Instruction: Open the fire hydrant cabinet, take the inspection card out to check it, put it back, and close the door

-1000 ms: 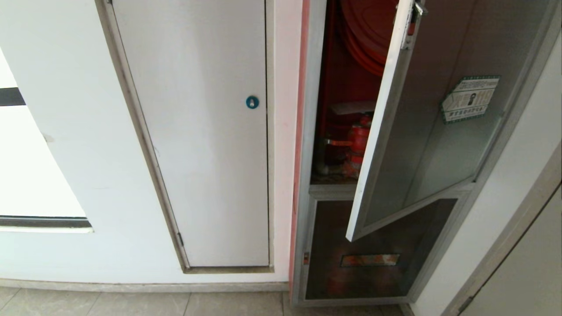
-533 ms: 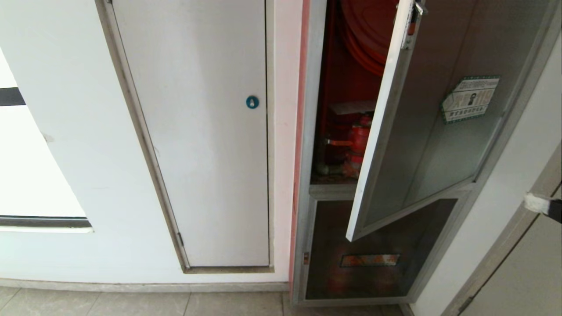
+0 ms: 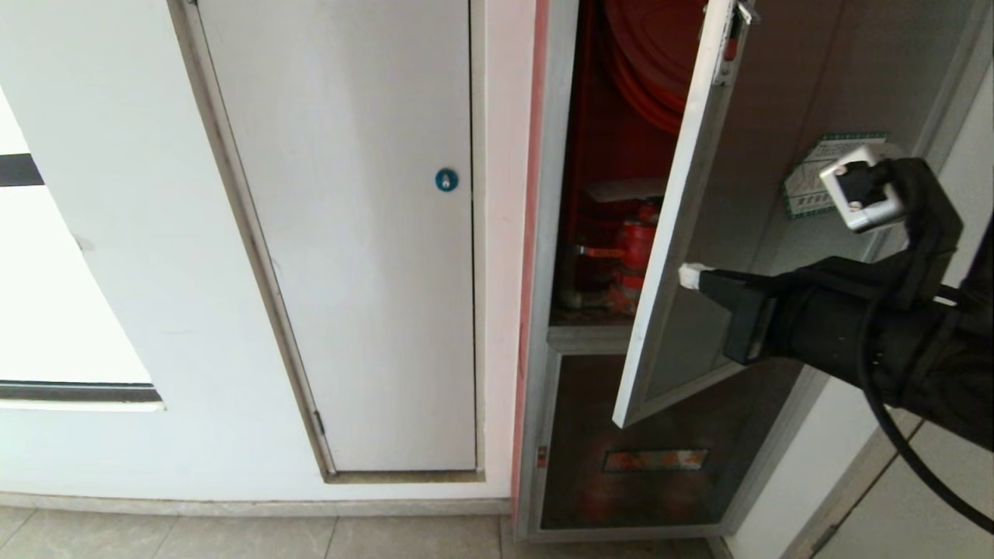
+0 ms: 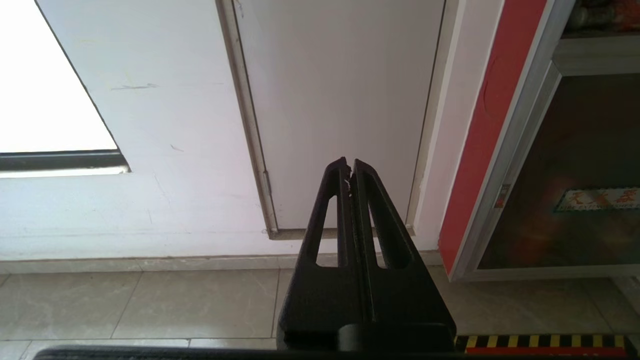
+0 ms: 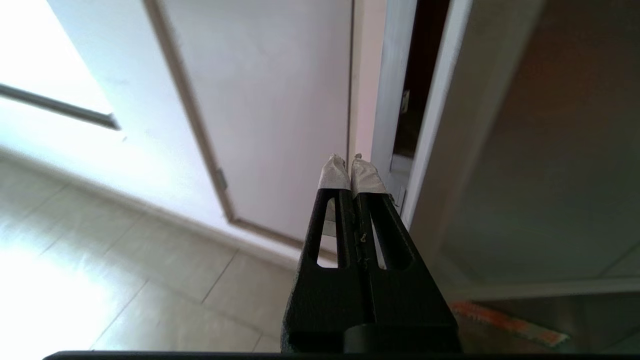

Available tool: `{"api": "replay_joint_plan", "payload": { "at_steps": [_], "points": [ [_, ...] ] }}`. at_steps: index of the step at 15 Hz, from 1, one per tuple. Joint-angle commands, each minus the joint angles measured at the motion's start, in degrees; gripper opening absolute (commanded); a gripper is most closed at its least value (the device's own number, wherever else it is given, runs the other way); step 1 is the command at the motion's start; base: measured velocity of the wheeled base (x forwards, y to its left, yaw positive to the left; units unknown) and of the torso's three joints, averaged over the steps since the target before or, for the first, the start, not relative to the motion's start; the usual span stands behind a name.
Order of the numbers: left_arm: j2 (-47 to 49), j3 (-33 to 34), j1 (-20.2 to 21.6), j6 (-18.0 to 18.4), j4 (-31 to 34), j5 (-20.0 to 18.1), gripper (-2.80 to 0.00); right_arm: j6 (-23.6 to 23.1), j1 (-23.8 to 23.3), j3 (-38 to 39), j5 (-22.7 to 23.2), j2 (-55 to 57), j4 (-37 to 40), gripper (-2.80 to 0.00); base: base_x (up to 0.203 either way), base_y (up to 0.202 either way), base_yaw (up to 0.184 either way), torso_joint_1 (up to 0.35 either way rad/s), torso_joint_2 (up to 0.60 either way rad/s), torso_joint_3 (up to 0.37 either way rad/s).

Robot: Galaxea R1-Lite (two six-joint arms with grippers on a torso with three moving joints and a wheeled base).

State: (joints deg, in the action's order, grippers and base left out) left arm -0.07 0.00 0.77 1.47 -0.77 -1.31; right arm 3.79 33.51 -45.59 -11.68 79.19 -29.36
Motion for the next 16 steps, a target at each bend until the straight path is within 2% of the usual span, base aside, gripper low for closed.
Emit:
{"api": "replay_joint_plan", "payload": {
  "at_steps": [1,5,7,9,11,16],
  "points": [
    [0.1,0.4,0.0,0.0,0.0,0.0,-2.8,0.0,4.3,-1.9,-10.1,8.9,-4.3,-2.8,0.0,0.0,0.0,0.0,0.0,0.0],
    [0.1,0.4,0.0,0.0,0.0,0.0,-2.8,-1.0,8.7,-8.0,-31.1,20.1,-17.3,-2.8,0.0,0.0,0.0,0.0,0.0,0.0],
    [0.1,0.4,0.0,0.0,0.0,0.0,-2.8,-3.7,9.4,-10.1,-37.1,24.4,-25.4,-2.8,0.0,0.0,0.0,0.0,0.0,0.0],
    [0.1,0.4,0.0,0.0,0.0,0.0,-2.8,-9.1,9.4,-11.1,-39.6,27.9,-35.9,-2.8,0.0,0.0,0.0,0.0,0.0,0.0],
    [0.1,0.4,0.0,0.0,0.0,0.0,-2.8,-14.2,9.1,-13.6,-40.1,31.4,-45.6,-2.8,0.0,0.0,0.0,0.0,0.0,0.0],
    [0.1,0.4,0.0,0.0,0.0,0.0,-2.8,-18.8,6.6,-21.5,-39.9,36.7,-55.8,-2.8,0.0,0.0,0.0,0.0,0.0,0.0]
  ]
}}
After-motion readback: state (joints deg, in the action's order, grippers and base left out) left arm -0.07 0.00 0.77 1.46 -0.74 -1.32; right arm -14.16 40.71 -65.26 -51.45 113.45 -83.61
